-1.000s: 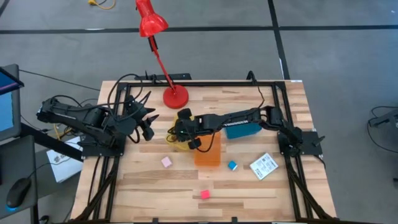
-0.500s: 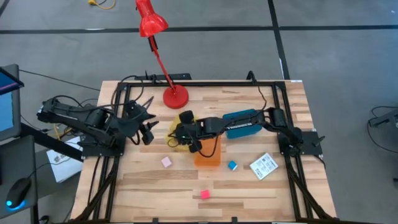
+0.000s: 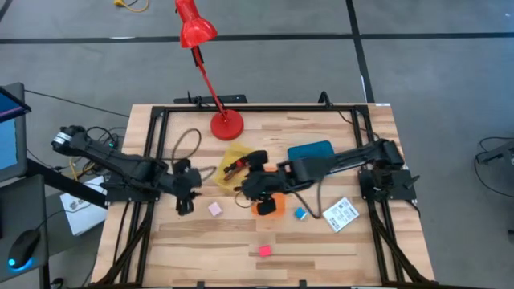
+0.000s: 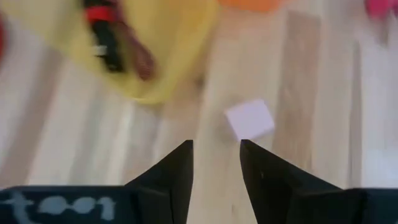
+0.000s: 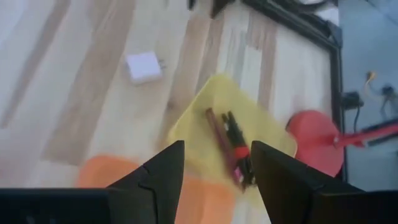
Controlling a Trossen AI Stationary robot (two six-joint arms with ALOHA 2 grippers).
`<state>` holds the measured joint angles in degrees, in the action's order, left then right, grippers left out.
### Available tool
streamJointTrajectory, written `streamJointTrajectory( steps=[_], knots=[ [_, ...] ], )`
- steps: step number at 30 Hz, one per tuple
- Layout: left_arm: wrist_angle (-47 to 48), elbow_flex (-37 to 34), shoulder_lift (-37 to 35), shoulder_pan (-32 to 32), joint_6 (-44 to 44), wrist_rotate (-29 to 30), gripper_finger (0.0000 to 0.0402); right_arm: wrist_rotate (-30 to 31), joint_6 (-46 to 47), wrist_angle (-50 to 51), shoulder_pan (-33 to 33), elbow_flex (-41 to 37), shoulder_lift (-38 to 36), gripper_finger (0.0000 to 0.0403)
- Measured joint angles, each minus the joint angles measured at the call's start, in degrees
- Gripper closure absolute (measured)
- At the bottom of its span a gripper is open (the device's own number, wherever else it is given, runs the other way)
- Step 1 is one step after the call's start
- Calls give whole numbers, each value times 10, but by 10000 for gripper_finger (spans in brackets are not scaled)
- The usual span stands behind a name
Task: Pick and place items into bin
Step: Put the white charger adapter into the orange bin
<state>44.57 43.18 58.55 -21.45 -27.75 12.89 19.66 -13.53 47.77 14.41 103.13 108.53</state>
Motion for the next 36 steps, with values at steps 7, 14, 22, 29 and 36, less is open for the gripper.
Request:
streamJointTrajectory(
  steps=[7, 14, 22, 29, 36],
  knots=[
    [-52, -12, 81, -37, 69, -38, 281, 0, 120, 84, 43, 0, -50, 226],
    [-51, -12, 163, -38, 61, -69, 281, -3, 165, 108, 81, 0, -58, 234],
    [-88, -1, 237, -38, 114, -78, 281, -3, 162, 135, 108, 0, -58, 239],
    [12, 61, 259, -38, 137, -80, 281, -3, 162, 152, 110, 0, -58, 240],
    [18, 101, 258, -39, 254, -48, 281, -2, 166, 152, 106, 0, -58, 248]
  ],
)
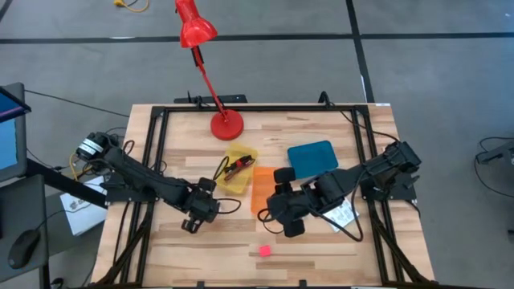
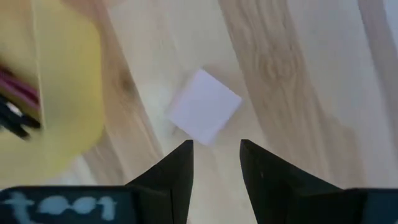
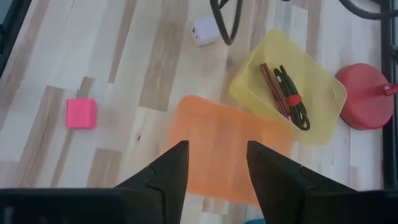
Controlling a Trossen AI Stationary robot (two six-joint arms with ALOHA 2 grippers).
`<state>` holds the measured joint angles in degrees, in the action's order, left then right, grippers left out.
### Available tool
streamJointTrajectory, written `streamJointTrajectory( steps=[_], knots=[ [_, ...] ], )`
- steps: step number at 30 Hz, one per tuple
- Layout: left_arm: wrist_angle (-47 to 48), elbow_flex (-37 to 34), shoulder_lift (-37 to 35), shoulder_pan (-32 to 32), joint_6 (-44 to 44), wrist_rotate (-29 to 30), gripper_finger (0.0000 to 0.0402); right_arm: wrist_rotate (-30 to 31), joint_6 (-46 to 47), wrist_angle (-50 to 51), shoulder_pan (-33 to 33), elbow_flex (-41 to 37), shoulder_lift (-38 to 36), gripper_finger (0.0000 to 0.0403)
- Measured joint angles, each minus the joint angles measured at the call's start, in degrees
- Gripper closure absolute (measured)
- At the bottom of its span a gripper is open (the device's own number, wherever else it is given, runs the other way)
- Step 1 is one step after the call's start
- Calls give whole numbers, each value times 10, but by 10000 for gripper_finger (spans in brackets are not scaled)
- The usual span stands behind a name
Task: Pick and place items into bin
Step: Put the white charger adapter into the orange bin
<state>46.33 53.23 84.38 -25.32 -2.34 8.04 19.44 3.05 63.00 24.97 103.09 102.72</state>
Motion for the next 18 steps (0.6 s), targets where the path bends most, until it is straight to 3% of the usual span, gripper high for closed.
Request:
streamJointTrajectory(
  steps=[6, 14, 18],
  knots=[
    [3, 0, 0, 0, 140, 3, 281, 0, 15, 0, 0, 0, 0, 256],
    [-39, 0, 0, 4, 127, 37, 281, 0, 15, 0, 0, 0, 0, 267],
    [-52, 0, 0, 5, 169, 32, 271, 0, 15, 0, 0, 0, 0, 270]
  ],
)
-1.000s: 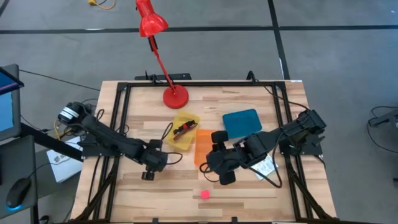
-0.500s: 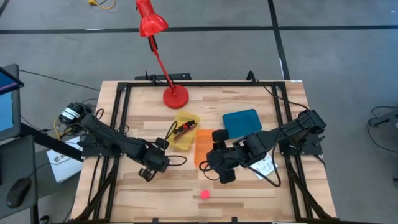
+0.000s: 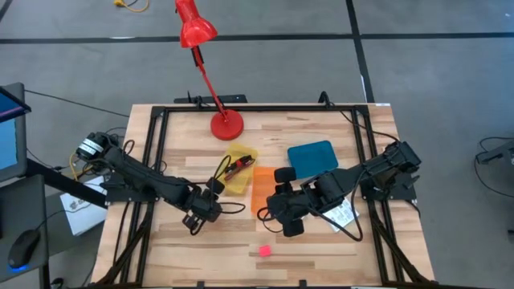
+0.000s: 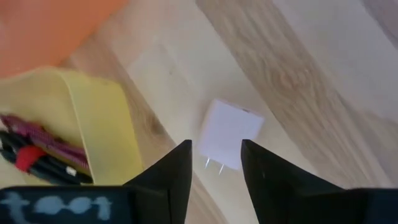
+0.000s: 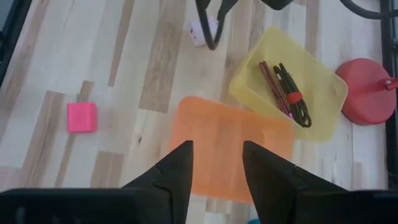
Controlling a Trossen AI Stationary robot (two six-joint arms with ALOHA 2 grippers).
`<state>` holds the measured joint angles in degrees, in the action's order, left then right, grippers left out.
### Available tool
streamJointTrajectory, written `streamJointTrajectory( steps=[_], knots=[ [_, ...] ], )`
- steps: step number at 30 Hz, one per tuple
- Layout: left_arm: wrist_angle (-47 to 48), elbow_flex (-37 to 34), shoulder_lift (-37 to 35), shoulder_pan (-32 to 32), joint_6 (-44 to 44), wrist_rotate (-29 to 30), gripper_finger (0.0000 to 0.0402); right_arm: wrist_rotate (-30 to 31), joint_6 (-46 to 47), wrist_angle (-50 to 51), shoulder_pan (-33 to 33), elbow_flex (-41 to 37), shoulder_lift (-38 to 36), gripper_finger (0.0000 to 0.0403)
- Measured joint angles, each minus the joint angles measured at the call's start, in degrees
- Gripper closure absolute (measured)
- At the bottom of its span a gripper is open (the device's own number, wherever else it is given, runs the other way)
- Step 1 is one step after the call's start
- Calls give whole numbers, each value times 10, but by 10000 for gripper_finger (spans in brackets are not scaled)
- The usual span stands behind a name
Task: Pick and place items into bin
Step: Put the white charger adapter into the orange bin
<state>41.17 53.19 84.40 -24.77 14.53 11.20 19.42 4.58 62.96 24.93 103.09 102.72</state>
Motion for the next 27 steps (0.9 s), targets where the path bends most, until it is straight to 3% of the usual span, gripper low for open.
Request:
streamJointTrajectory(
  steps=[5, 9, 16, 27],
  knots=[
    [-5, -2, 0, 0, 38, -3, 239, 0, 21, 0, 0, 0, 0, 270],
    [-21, -22, 1, 0, 45, -38, 219, 0, 40, 0, 0, 0, 0, 271],
    [-91, -51, 1, 2, 67, -6, 215, 0, 41, 0, 0, 0, 0, 269],
    [-101, -57, 2, 8, 88, -34, 213, 0, 40, 0, -3, 0, 0, 275]
  ],
)
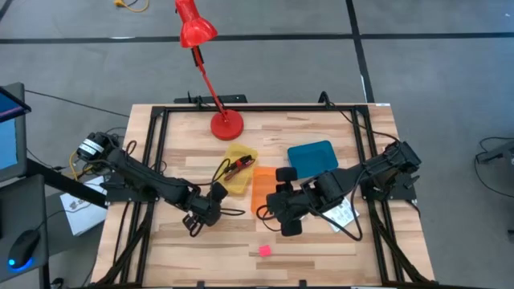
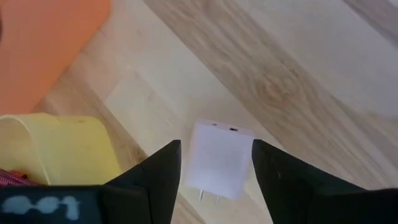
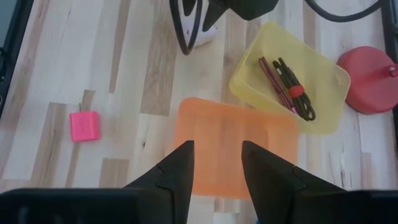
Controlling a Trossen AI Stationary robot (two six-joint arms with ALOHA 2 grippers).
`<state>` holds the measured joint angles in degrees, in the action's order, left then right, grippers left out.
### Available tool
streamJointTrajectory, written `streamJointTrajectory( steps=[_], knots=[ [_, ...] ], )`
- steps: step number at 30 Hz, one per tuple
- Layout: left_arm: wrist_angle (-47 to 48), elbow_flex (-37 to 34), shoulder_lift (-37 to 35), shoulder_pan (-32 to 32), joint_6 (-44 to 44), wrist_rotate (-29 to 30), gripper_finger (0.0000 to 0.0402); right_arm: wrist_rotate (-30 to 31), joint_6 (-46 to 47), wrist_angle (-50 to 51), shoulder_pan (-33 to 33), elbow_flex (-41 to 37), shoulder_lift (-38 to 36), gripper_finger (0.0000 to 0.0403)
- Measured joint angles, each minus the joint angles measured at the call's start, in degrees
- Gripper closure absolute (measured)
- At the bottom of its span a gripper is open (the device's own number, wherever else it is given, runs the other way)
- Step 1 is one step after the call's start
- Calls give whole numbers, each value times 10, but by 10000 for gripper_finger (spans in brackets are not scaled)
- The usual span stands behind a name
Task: Pick and place items into bin
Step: Put the white charger adapter into the orange bin
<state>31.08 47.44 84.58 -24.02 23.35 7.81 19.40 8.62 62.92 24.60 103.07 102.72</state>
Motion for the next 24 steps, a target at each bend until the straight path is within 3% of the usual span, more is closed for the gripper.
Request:
streamJointTrajectory(
  steps=[6, 13, 24],
  knots=[
    [-3, 0, 52, 3, 12, 4, 213, 0, 0, -2, 0, 0, 0, 275],
    [-27, 15, 112, -1, 45, 111, 213, 0, 0, -4, 0, 0, 0, 275],
    [-31, 19, 118, 17, -20, 51, 213, 0, 0, -4, 0, 0, 0, 275]
  ],
)
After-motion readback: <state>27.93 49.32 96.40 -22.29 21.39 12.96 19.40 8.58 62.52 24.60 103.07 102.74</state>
